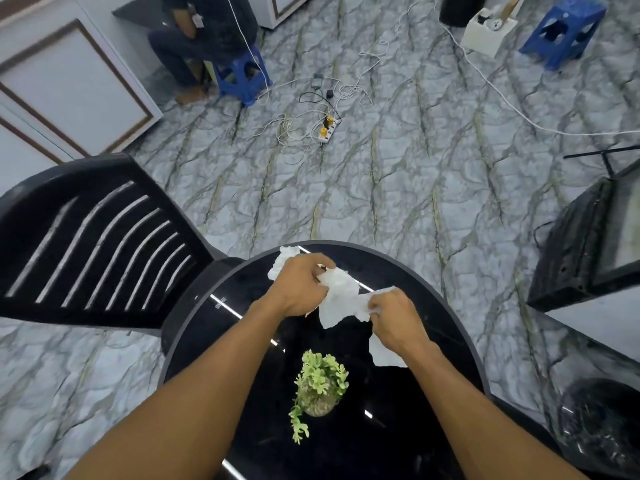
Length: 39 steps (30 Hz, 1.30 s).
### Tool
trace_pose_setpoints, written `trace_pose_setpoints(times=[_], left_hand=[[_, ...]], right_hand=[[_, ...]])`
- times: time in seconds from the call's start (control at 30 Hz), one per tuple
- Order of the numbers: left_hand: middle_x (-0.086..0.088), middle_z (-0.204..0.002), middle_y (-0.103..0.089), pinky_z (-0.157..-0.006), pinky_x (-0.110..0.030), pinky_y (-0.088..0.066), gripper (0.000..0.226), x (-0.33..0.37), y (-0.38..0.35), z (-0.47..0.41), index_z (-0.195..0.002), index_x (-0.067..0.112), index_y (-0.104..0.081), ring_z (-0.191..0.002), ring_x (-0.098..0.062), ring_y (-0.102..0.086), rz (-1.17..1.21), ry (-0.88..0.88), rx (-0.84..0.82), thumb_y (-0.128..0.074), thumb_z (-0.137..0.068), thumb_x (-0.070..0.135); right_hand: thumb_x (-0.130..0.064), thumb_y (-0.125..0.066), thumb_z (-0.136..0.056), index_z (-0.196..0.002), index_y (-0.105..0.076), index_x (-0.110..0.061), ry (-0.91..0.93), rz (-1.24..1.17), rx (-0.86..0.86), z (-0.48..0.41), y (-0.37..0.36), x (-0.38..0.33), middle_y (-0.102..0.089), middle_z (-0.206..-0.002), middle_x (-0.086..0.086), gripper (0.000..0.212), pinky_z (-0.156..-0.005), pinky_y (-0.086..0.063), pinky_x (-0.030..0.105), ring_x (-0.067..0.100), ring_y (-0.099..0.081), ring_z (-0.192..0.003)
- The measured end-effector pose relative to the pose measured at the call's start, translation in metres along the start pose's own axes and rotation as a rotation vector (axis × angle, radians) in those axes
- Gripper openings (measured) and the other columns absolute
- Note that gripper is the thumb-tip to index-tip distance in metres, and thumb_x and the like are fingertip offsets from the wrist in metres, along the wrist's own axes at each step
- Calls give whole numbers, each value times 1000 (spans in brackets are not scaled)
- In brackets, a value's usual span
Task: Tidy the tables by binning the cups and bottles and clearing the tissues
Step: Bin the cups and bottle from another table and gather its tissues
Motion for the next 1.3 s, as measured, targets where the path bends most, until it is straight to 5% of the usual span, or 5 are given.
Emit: trace_pose_setpoints(times=[0.17, 0.33, 0.93, 1.13, 1.3], left_hand=[[-5, -120, -67, -94, -26, -48, 43, -31, 30, -13, -123, 12, -69, -114, -19, -61, 21, 152, 205, -73, -81, 8], [-4, -143, -48, -97, -22, -36, 31, -60, 9, -11, -113, 15, -72, -134, -24, -43, -119, 206, 182, -71, -82, 9], [1, -103, -65, -79, -31, -52, 28, 32, -30, -3, -108, 23, -67, -93, -18, -61, -104, -46, 85, -69, -81, 17], [-2, -112, -68, -92, -39, -53, 32, 60, -45, 12, -113, 22, -69, -107, -21, -61, -143, -62, 75, -70, -81, 18], [-2, -117, -68, -95, -37, -51, 34, 92, -62, 35, -116, 20, -69, -114, -21, -59, -173, -87, 107, -69, -82, 18]], right_hand=[[-4, -58, -90, -131, -58, -18, 31, -106, 55, 2, 1, -12, -54, -115, 7, 43, -86, -43, 21, 21, -56, -106], [-7, -60, -86, -95, -75, -7, 32, -154, 177, 1, 3, -10, -67, -91, 12, 17, -71, -44, 19, 20, -54, -95], [-33, -69, -84, -100, -72, -8, -93, 105, 29, 70, -9, 24, -65, -108, -3, 30, -84, -52, 32, 20, -58, -103], [10, -52, -77, -55, -40, -9, -210, 18, 21, 77, -13, 36, -41, -64, -1, 32, -46, -31, 25, 15, -44, -61], [9, -59, -81, -110, -74, -11, -283, -324, 185, 90, 23, 58, -69, -107, 2, 38, -70, -45, 8, 13, -63, -89]])
Point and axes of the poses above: each hand's wrist, its own z-axis away from the middle knuckle, its own y-axis out of the back of the hand, x = y × z, the point moved 3 cm from there along -z, towards the middle knuckle
